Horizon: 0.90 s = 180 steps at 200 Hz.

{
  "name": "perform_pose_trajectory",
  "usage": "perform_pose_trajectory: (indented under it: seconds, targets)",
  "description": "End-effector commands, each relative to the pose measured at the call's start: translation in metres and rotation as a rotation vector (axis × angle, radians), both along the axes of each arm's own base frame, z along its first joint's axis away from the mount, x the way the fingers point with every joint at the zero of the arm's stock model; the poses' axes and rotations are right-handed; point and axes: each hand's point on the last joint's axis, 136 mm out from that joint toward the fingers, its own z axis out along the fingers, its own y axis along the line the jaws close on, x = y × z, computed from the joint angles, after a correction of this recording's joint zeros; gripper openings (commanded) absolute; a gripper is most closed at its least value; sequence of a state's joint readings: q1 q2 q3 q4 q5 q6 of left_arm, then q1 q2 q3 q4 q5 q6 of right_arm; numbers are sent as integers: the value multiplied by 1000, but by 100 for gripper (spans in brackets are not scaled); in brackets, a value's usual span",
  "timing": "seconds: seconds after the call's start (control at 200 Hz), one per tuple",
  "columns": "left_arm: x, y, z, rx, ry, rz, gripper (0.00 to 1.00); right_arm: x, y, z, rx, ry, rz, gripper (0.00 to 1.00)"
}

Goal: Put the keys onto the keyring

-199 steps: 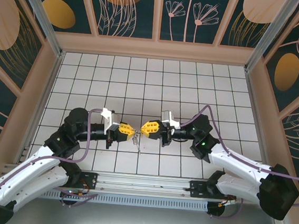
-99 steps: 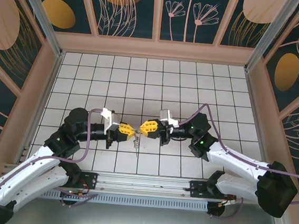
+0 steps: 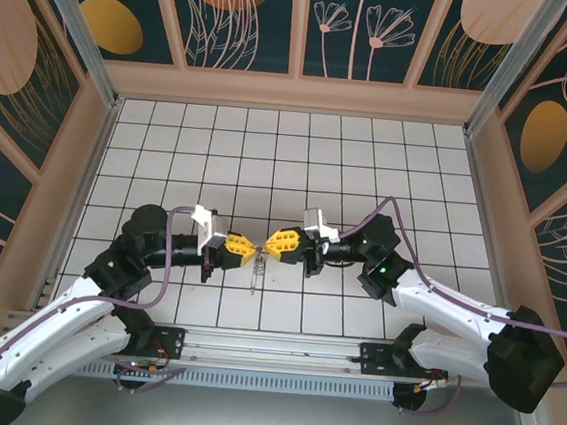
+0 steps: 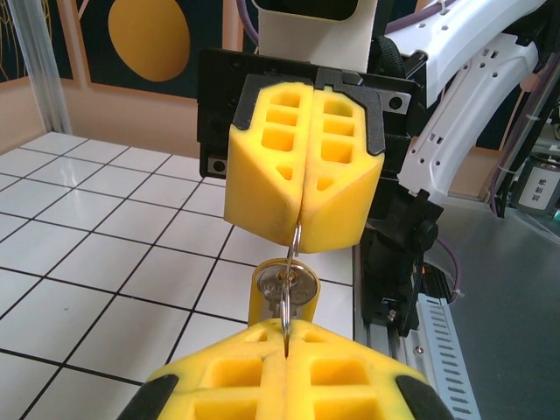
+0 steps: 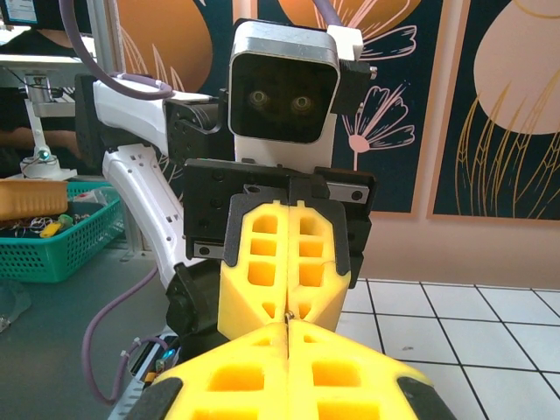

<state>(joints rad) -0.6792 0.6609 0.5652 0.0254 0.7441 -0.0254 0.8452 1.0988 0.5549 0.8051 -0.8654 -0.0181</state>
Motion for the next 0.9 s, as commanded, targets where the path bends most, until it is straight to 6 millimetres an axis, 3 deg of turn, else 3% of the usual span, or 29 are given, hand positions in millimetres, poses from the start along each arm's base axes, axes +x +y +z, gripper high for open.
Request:
perform_pose_trajectory:
  seconds: [0.0, 0.601, 0.896]
  targets:
    - [-1, 2, 24, -42, -78, -1, 0, -1, 1, 17, 33, -26, 24, 0]
    - [0, 2, 25, -43, -82, 5, 0, -3, 2, 14, 19, -9, 43, 0]
    - [0, 2, 24, -42, -82, 6, 0, -5, -2, 22, 36, -24, 28, 0]
